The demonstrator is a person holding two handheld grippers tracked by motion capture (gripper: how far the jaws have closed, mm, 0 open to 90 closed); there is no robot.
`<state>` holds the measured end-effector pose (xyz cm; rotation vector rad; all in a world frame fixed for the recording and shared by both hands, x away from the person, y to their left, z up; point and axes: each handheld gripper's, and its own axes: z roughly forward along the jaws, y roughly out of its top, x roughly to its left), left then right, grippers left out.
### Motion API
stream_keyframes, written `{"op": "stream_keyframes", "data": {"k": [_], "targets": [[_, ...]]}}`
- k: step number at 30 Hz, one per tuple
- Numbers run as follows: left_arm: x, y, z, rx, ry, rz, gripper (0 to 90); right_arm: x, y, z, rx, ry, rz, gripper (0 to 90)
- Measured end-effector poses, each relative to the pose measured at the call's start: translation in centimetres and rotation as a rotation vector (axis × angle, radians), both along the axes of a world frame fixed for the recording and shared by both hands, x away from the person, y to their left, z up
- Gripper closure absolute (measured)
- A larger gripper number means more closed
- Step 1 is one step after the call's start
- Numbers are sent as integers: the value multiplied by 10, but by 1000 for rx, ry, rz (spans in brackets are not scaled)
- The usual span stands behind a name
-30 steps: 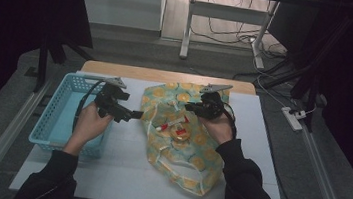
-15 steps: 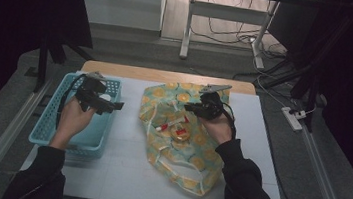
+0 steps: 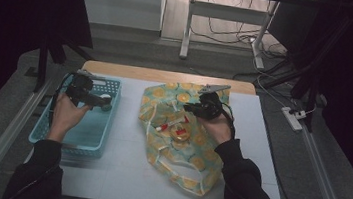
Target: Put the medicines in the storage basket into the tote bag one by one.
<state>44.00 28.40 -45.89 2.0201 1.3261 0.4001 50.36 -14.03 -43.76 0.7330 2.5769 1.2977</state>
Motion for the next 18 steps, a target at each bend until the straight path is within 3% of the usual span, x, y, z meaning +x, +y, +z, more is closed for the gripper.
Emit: {"op": "stream_keyframes", "data": {"k": [4, 7, 10, 18], "targets": [[7, 1, -7, 20, 0, -2, 0, 0, 0, 1, 1, -1, 3, 900], [12, 3, -12, 42, 15, 3, 0, -1, 0, 1, 1, -2, 5, 900], [18, 4, -17, 31, 30, 1, 0, -1, 0, 2, 2, -2, 6, 900], [29, 3, -31, 81, 68, 2, 0, -2, -1, 3, 1, -4, 7, 900]]}}
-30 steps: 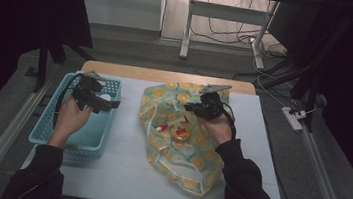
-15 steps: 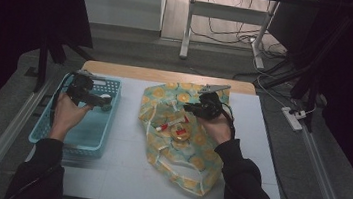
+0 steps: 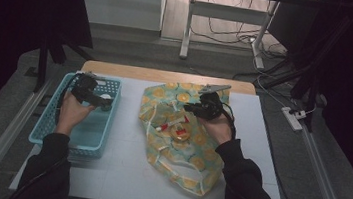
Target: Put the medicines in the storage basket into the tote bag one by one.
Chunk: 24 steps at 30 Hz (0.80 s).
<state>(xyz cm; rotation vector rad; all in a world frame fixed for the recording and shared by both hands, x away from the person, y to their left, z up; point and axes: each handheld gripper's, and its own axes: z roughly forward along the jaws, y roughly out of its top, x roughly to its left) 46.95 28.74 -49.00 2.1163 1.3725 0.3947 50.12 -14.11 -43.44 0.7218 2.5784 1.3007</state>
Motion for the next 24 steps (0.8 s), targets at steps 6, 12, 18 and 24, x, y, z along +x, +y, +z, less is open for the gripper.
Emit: {"op": "stream_keyframes", "data": {"k": [6, 12, 18, 24], "targets": [[7, -2, -8, 17, 59, 1, 0, 0, -2, 1, 4, -5, 1, 900], [11, -5, -11, 41, 74, 24, 44, -1, -1, 1, 3, -4, 2, 900], [11, -8, -9, 64, 65, -10, 257, -1, 0, 1, 3, -1, 3, 900], [10, -8, -9, 51, 74, -27, 440, -2, 0, 0, 4, -3, 7, 900]]}}
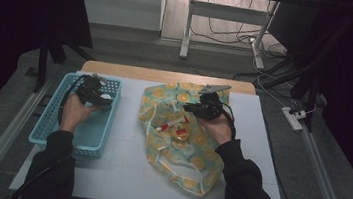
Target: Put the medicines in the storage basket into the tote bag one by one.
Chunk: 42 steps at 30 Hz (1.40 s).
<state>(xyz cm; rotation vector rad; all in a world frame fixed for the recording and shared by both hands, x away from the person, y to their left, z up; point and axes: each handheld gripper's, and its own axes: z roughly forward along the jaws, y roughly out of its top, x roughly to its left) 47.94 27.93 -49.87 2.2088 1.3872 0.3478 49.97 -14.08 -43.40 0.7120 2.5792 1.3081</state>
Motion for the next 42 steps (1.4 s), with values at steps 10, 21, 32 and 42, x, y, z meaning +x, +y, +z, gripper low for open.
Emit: {"op": "stream_keyframes", "data": {"k": [10, 21, 32, 42], "targets": [[-2, -2, 4, 16, 8, 8, 506, 0, -1, -1, 1, 1, -2, 900], [-11, 3, 23, 1, -26, 20, 507, 0, 1, 0, 2, 1, -2, 900], [-25, 7, 51, -43, -60, 20, 506, 0, 2, 1, 3, -4, -1, 900], [-36, -2, 72, -80, -78, -1, 506, 0, 2, 1, 4, -4, -3, 900]]}}
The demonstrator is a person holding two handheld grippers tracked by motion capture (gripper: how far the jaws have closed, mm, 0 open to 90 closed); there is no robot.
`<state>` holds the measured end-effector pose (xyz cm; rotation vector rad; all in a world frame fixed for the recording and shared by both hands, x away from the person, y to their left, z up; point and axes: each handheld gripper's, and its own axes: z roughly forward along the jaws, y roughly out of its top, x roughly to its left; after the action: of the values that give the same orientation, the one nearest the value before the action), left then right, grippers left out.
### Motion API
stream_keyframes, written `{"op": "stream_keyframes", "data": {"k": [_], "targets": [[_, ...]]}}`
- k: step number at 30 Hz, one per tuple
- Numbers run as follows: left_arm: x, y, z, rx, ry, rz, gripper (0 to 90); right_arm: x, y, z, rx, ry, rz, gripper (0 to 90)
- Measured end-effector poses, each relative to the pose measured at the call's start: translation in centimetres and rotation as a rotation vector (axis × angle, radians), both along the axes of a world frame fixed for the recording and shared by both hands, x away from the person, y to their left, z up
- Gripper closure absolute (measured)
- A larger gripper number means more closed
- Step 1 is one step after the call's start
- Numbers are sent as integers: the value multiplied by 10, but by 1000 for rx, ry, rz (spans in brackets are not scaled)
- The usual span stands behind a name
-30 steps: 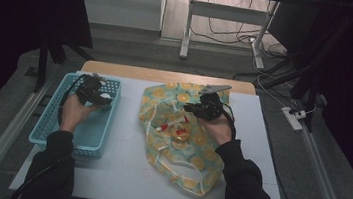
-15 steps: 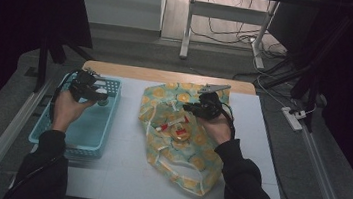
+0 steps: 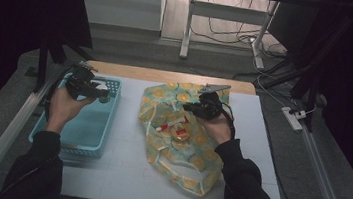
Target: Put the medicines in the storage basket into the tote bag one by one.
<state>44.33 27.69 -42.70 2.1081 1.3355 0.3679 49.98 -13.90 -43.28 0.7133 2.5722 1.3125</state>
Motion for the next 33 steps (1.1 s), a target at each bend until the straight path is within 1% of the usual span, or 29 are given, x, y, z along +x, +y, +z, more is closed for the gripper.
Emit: {"op": "stream_keyframes", "data": {"k": [4, 6, 8, 13, 20, 23, 25, 30, 33], "targets": [[-5, -7, 7, -3, -15, -17, 506, 0, 1, 0, 0, -1, 1, 900], [-7, -13, 12, -11, -18, -33, 506, 0, 1, 0, 0, 0, 0, 900], [-9, -18, 15, -9, -21, -50, 507, 0, 2, 1, -1, 0, 0, 900], [-13, -32, 20, -17, -22, -89, 506, 0, 2, 1, -1, 0, 0, 900], [-19, -52, 24, -30, -32, -148, 506, 0, 2, 1, 0, -4, 0, 900], [-21, -64, 24, -32, -36, -179, 506, 0, 2, 2, -1, -6, 0, 900], [-23, -74, 25, -35, -36, -209, 507, 0, 2, 2, 1, -6, 0, 900], [-23, -97, 24, -22, -35, -271, 507, 0, 2, 2, 3, -5, 0, 900], [-23, -113, 24, -23, -34, -303, 506, 0, 2, 2, 3, -6, 0, 900]]}}
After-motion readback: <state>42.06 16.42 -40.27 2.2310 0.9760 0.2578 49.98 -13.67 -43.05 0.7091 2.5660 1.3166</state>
